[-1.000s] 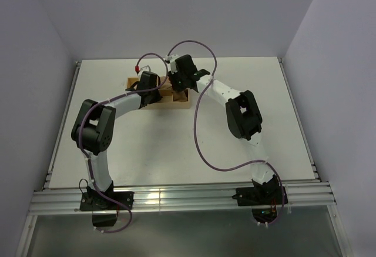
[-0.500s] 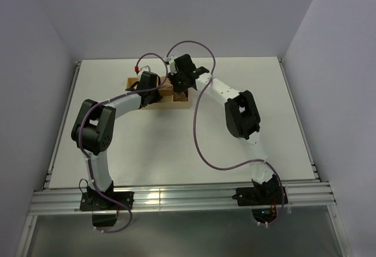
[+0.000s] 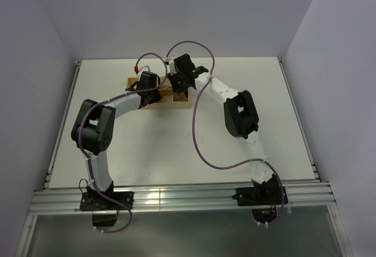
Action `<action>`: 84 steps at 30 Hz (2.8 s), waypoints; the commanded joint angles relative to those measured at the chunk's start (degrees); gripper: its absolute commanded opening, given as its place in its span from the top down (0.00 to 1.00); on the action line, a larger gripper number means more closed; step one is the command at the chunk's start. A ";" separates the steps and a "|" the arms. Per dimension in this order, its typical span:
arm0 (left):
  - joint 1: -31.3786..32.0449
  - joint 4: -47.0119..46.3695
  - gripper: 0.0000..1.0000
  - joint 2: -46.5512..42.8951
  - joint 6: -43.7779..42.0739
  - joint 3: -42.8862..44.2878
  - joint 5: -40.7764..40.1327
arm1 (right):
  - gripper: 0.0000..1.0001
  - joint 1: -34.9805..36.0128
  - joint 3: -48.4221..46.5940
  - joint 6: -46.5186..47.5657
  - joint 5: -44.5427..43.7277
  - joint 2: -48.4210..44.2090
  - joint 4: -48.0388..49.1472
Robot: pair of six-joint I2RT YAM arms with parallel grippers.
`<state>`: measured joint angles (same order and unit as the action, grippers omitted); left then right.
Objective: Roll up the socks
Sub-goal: Place the sock in the storage box.
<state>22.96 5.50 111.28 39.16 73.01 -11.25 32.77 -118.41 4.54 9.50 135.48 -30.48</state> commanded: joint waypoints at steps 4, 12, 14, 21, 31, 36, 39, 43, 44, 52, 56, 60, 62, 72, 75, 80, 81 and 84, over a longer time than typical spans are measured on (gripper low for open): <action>0.07 -0.66 1.00 -2.39 3.03 -1.55 2.10 | 0.79 0.27 5.72 -2.34 0.96 2.95 -12.32; 0.07 -1.10 1.00 -2.21 3.65 -2.08 3.33 | 0.79 0.36 7.94 -3.57 0.61 2.24 -13.11; 0.15 -0.93 1.00 -2.30 3.47 -2.09 3.16 | 0.79 0.45 4.60 -3.39 1.05 4.17 -16.88; 0.24 -1.37 1.00 -3.62 3.47 -3.58 3.86 | 0.79 1.59 11.52 -4.45 1.14 0.84 -14.35; 0.51 -1.80 1.00 -5.64 4.26 -6.65 4.39 | 0.78 4.84 15.49 -7.61 -2.02 -1.27 -13.20; 0.68 -2.24 1.00 -6.43 4.61 -7.53 4.83 | 0.78 5.37 14.26 -9.28 -2.11 -0.22 -14.17; 0.68 -2.16 1.00 -7.30 4.61 -7.88 4.57 | 0.76 6.16 13.99 -9.98 -2.64 0.66 -15.66; 0.68 -2.68 1.00 -8.10 4.70 -8.24 4.74 | 0.74 7.04 15.93 -11.12 -2.82 1.10 -14.70; 0.59 -2.77 1.00 -8.19 4.70 -8.32 5.09 | 0.73 7.21 15.93 -11.21 -3.08 1.88 -14.87; 0.68 -3.13 1.00 -8.01 5.14 -8.77 5.36 | 0.73 7.74 17.68 -11.39 -4.22 3.57 -12.59; 0.68 -2.07 1.00 -7.66 5.14 -8.50 4.04 | 0.72 7.74 19.88 -10.60 -5.54 -1.96 -9.87; 0.68 -0.75 1.00 -7.22 5.05 -7.97 2.99 | 0.71 7.83 21.64 -9.98 -4.67 -10.12 -6.79; 0.68 -0.40 1.00 -7.14 4.97 -7.97 2.55 | 0.70 7.74 21.56 -9.46 -4.66 -12.33 -6.17; 0.68 0.57 1.00 -5.99 4.79 -7.36 1.58 | 0.65 7.48 20.06 -8.67 -4.93 -20.25 -5.29; 0.68 0.57 1.00 -5.82 4.61 -7.18 1.49 | 0.65 7.39 21.20 -9.02 -5.37 -22.97 -3.89; 0.68 0.57 1.00 -5.29 4.61 -6.74 1.93 | 0.64 7.13 25.06 -10.07 -5.54 -25.97 -0.20; 0.68 0.48 1.00 -5.29 4.61 -6.74 1.93 | 0.64 6.87 25.07 -9.99 -5.45 -25.62 -0.37; 0.68 0.48 0.99 -5.38 4.35 -6.66 2.10 | 0.64 6.69 25.50 -9.72 -6.07 -25.52 -0.11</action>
<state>24.03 5.45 104.84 41.39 64.97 -8.86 39.51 -94.11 -4.89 3.49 112.07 -32.05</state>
